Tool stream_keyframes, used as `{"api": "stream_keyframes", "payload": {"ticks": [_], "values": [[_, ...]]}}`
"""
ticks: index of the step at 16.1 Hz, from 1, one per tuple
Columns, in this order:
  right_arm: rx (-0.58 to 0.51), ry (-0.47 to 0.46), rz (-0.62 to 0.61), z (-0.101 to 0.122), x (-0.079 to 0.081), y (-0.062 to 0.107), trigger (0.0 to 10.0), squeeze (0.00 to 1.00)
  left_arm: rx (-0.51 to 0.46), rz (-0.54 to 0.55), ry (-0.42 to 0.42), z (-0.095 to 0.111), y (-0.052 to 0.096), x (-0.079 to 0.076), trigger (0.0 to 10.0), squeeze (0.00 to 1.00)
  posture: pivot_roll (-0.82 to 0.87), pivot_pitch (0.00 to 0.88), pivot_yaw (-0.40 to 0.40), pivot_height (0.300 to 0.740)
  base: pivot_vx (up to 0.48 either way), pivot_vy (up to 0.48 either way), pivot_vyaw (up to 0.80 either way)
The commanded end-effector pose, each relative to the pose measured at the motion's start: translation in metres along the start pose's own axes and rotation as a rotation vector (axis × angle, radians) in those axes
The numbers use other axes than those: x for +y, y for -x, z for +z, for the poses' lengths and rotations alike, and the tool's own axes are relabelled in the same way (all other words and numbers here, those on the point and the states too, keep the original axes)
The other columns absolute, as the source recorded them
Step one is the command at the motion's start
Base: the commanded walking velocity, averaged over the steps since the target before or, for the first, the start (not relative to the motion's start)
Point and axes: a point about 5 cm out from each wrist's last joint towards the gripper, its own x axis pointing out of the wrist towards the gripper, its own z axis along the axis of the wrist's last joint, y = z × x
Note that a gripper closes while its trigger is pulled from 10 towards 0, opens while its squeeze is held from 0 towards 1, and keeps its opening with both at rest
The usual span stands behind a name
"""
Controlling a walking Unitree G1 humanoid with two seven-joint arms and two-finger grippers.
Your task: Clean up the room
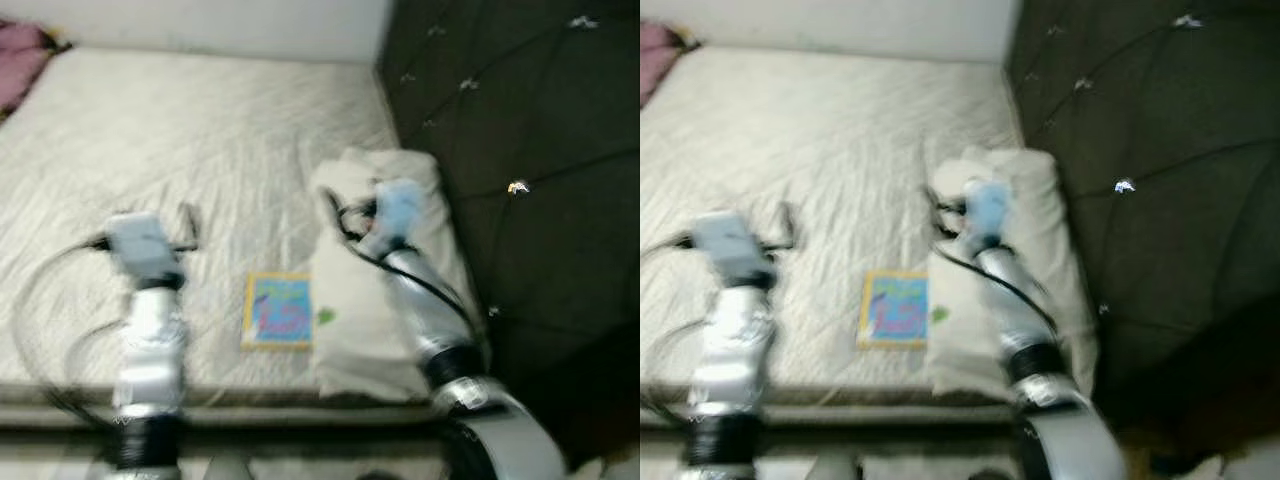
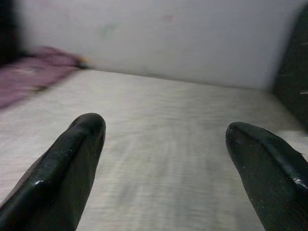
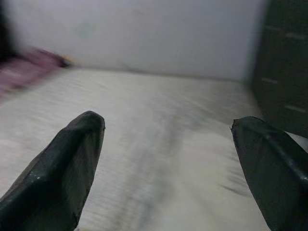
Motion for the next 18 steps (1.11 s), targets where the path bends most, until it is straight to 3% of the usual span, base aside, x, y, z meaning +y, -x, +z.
{"api": "stream_keyframes", "payload": {"ticks": [1, 3, 6, 10, 18], "values": [[-0.016, 0.007, 0.006, 0.005, 0.004, -0.002, 10.0, 0.00, 0.006, 0.028, -0.027, -0.001, 0.002, 0.014, 10.0, 0.00, 0.07, 0.000, -0.057, 0.740, 0.000, 0.000, 0.00], [-0.009, 0.058, -0.075, 0.003, -0.016, 0.006, 10.0, 0.00, -0.005, 0.041, -0.047, -0.002, 0.011, 0.025, 10.0, 0.00, 0.07, 0.000, -0.057, 0.740, 0.000, 0.000, 0.00], [0.010, 0.082, -0.130, -0.001, -0.026, 0.013, 10.0, 0.00, 0.038, 0.077, -0.012, -0.010, 0.019, 0.035, 10.0, 0.00, 0.06, 0.000, -0.057, 0.740, 0.000, 0.000, 0.00], [0.021, 0.083, -0.116, -0.002, -0.021, 0.011, 10.0, 0.00, 0.043, 0.032, 0.000, -0.010, 0.016, 0.029, 10.0, 0.00, 0.06, 0.000, -0.057, 0.740, 0.000, 0.120, 0.00], [0.028, 0.078, -0.104, -0.001, -0.020, 0.011, 10.0, 0.00, 0.055, 0.033, 0.043, -0.011, 0.014, 0.027, 10.0, 0.00, 0.06, 0.000, -0.059, 0.740, 0.000, 0.480, -0.68]]}}
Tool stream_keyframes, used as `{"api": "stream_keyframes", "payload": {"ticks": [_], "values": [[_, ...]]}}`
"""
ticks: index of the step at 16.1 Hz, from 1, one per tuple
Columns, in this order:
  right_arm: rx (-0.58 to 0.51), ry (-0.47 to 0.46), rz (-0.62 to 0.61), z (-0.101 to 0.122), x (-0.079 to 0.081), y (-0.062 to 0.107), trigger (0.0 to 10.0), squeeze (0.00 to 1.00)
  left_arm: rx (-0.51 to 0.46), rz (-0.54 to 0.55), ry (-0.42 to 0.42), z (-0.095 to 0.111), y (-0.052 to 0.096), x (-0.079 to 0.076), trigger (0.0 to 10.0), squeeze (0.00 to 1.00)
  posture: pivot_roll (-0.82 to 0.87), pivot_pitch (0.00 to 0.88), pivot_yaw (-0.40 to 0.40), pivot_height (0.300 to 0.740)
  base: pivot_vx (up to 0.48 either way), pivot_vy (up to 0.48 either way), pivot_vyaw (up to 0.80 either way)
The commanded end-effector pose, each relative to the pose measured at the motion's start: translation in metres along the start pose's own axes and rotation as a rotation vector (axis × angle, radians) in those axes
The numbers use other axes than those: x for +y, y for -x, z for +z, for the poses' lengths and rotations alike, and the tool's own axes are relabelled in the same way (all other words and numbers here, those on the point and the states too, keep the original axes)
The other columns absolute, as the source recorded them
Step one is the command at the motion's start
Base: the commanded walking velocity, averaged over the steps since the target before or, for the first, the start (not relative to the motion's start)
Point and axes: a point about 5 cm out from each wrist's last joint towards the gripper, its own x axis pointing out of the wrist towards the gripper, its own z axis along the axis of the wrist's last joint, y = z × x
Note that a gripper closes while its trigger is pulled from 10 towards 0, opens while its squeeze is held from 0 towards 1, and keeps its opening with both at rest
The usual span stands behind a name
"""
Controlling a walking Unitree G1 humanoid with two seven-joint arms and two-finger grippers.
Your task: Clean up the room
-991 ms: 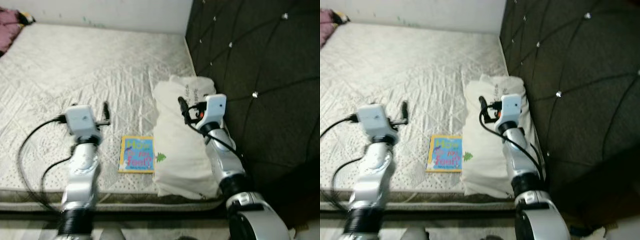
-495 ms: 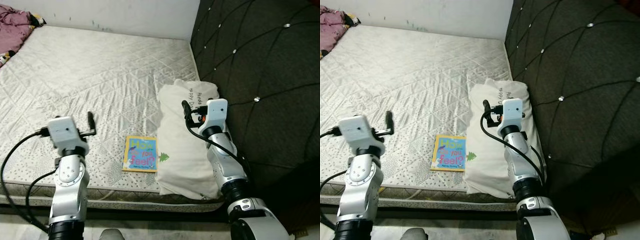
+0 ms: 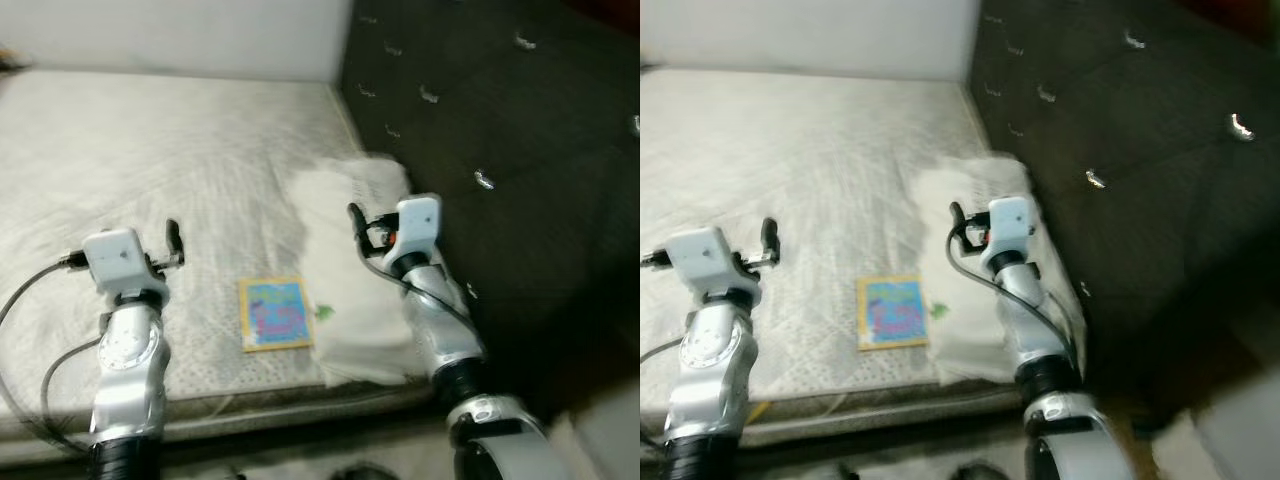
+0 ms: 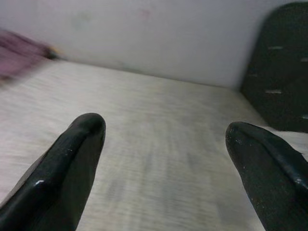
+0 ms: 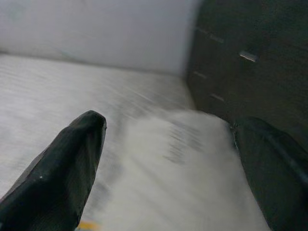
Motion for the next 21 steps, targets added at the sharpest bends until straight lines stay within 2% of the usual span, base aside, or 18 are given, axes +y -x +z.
{"api": "stream_keyframes", "payload": {"ticks": [1, 9, 13, 17, 21], "values": [[-0.024, -0.009, -0.002, 0.0080, 0.0004, -0.0041, 10.0, 0.00, 0.003, 0.006, -0.012, 0.0005, 0.0003, 0.0051, 10.0, 0.00, 0.06, 0.000, -0.059, 0.740, 0.000, 0.480, -0.46], [-0.023, 0.016, 0.027, 0.0090, 0.0031, -0.0052, 10.0, 0.00, 0.007, 0.012, 0.002, 0.0006, -0.0020, 0.0042, 10.0, 0.00, 0.05, 0.000, -0.065, 0.740, 0.000, 0.480, 0.00], [-0.028, 0.020, 0.036, 0.0098, 0.0050, -0.0058, 10.0, 0.00, 0.008, 0.011, 0.001, 0.0009, -0.0034, 0.0044, 10.0, 0.00, 0.05, 0.000, -0.064, 0.740, 0.000, 0.480, 0.71], [-0.030, 0.020, 0.042, 0.0099, 0.0062, -0.0056, 10.0, 0.00, 0.010, 0.010, -0.001, 0.0008, -0.0035, 0.0045, 10.0, 0.00, 0.05, 0.000, -0.062, 0.740, 0.000, 0.480, 0.13], [-0.032, 0.024, 0.048, 0.0100, 0.0080, -0.0058, 10.0, 0.00, 0.013, 0.006, -0.003, 0.0003, -0.0043, 0.0040, 10.0, 0.00, 0.05, 0.000, -0.060, 0.740, 0.000, 0.480, 0.80]]}}
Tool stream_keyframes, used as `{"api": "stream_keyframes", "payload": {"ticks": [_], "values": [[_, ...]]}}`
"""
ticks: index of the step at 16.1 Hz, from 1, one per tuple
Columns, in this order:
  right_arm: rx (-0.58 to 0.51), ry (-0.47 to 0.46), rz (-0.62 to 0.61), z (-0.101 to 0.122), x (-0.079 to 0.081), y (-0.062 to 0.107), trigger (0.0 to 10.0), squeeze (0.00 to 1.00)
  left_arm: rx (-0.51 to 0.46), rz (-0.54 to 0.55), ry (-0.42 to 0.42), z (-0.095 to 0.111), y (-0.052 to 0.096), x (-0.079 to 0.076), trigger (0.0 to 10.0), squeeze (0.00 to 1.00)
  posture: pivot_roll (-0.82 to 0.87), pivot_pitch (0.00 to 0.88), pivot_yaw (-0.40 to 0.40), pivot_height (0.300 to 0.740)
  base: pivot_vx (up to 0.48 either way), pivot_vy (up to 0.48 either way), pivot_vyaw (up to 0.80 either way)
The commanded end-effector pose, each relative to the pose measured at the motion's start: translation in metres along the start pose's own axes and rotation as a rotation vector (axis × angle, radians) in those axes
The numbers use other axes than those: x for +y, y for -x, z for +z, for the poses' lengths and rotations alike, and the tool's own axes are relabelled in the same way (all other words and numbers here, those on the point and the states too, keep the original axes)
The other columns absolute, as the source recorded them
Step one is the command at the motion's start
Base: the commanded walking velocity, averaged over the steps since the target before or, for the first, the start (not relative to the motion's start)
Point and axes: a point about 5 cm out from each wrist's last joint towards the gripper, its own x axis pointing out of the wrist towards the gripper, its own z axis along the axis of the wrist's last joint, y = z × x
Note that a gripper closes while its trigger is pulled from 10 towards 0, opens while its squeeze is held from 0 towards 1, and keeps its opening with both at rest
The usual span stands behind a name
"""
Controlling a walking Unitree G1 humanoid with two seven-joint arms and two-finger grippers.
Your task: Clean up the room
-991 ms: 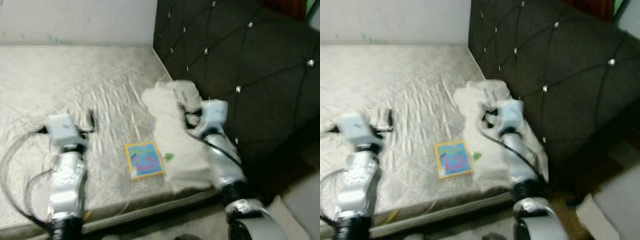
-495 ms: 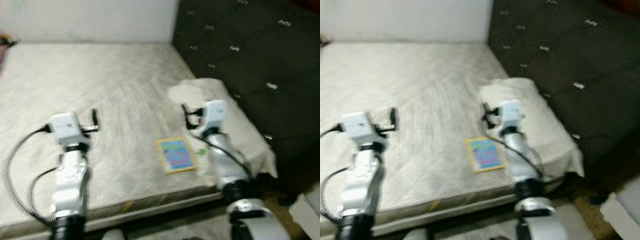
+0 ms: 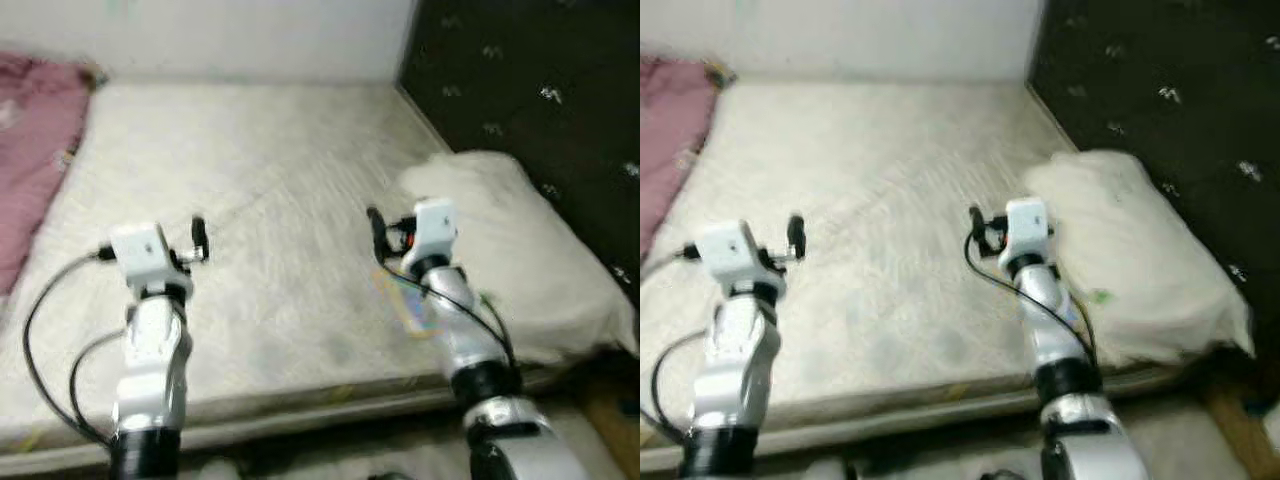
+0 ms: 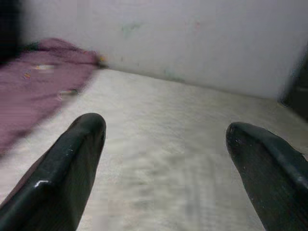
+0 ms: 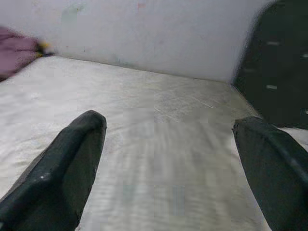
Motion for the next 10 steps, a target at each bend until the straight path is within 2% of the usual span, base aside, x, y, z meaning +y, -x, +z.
{"api": "stream_keyframes", "payload": {"ticks": [1, 6, 10], "values": [[-0.033, 0.011, 0.007, 0.0094, -0.0012, -0.0039, 10.0, 0.00, 0.006, -0.002, 0.006, -0.0001, -0.0004, -0.0010, 10.0, 0.00, 0.05, 0.000, -0.060, 0.740, 0.000, 0.480, 0.79], [-0.035, 0.014, 0.016, 0.0100, -0.0005, -0.0045, 10.0, 0.00, 0.006, 0.001, 0.007, -0.0001, -0.0012, -0.0015, 10.0, 0.00, 0.05, 0.000, -0.064, 0.740, 0.000, 0.480, 0.74], [-0.034, 0.013, 0.020, 0.0101, 0.0005, -0.0049, 10.0, 0.00, 0.006, 0.000, 0.007, -0.0002, -0.0016, -0.0016, 10.0, 0.00, 0.05, 0.000, -0.064, 0.740, 0.000, 0.480, 0.10]]}}
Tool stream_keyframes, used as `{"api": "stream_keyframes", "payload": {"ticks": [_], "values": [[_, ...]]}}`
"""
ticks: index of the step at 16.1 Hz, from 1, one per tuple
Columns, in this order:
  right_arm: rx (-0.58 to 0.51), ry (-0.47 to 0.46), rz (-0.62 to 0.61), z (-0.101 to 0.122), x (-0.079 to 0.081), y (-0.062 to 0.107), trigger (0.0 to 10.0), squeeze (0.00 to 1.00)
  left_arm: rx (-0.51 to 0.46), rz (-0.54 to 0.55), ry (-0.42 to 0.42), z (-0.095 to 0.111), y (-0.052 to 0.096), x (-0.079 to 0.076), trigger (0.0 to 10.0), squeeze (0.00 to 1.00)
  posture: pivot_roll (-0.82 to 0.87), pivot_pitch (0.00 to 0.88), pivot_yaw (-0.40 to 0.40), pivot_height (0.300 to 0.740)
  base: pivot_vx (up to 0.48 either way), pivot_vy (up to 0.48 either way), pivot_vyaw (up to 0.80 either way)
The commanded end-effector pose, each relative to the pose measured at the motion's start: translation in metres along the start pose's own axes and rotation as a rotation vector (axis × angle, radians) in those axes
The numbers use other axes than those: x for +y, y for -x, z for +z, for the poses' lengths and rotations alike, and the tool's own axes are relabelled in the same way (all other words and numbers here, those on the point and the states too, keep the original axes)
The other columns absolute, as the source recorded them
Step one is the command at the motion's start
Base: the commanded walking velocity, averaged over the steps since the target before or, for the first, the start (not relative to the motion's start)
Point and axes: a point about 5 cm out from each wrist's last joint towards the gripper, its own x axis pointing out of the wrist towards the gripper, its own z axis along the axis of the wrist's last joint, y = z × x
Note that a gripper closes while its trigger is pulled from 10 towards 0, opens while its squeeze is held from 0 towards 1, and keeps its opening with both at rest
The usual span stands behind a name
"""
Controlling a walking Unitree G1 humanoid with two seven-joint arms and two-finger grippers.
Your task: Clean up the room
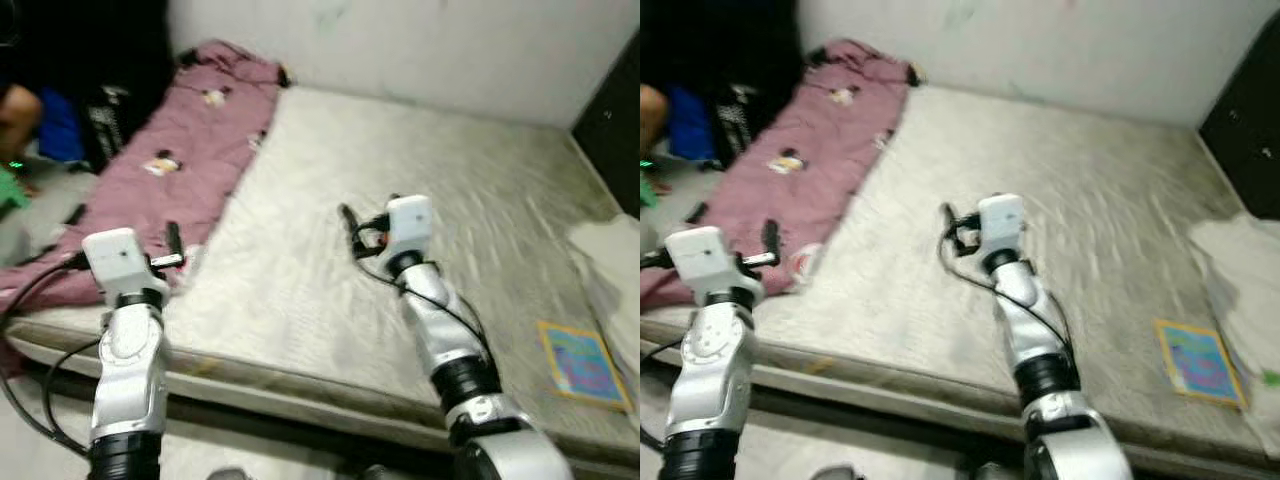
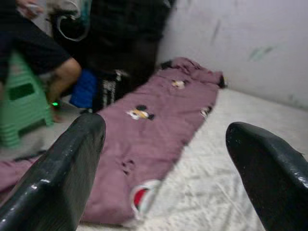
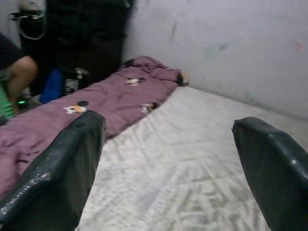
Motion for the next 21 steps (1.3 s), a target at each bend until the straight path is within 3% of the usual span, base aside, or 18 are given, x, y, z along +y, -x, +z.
{"api": "stream_keyframes", "payload": {"ticks": [1, 4, 7, 18, 21], "values": [[0.007, 0.013, -0.045, -0.0008, -0.0165, 0.0034, 10.0, 0.00, 0.009, -0.039, 0.017, -0.0013, 0.0008, -0.0131, 10.0, 0.00, 0.05, 0.000, -0.064, 0.740, 0.000, 0.480, 0.00], [0.019, 0.003, -0.045, -0.0027, -0.0159, 0.0032, 10.0, 0.00, 0.010, -0.041, 0.019, -0.0020, 0.0005, -0.0132, 10.0, 0.00, 0.05, 0.000, -0.063, 0.740, 0.000, 0.480, 0.00], [0.023, -0.006, -0.042, -0.0033, -0.0153, 0.0030, 10.0, 0.00, -0.007, -0.045, 0.029, -0.0004, 0.0006, -0.0139, 10.0, 0.00, 0.05, 0.000, -0.064, 0.740, 0.000, 0.480, -0.75], [0.034, -0.012, -0.036, -0.0046, -0.0146, 0.0020, 10.0, 0.00, -0.029, -0.101, 0.052, 0.0036, 0.0019, -0.0190, 10.0, 0.00, 0.05, 0.000, -0.065, 0.740, 0.000, 0.000, -0.07], [0.035, -0.012, -0.038, -0.0045, -0.0146, 0.0015, 10.0, 0.00, -0.031, -0.106, 0.053, 0.0042, 0.0016, -0.0193, 10.0, 0.00, 0.05, 0.000, -0.064, 0.740, 0.299, 0.000, -0.72]]}}
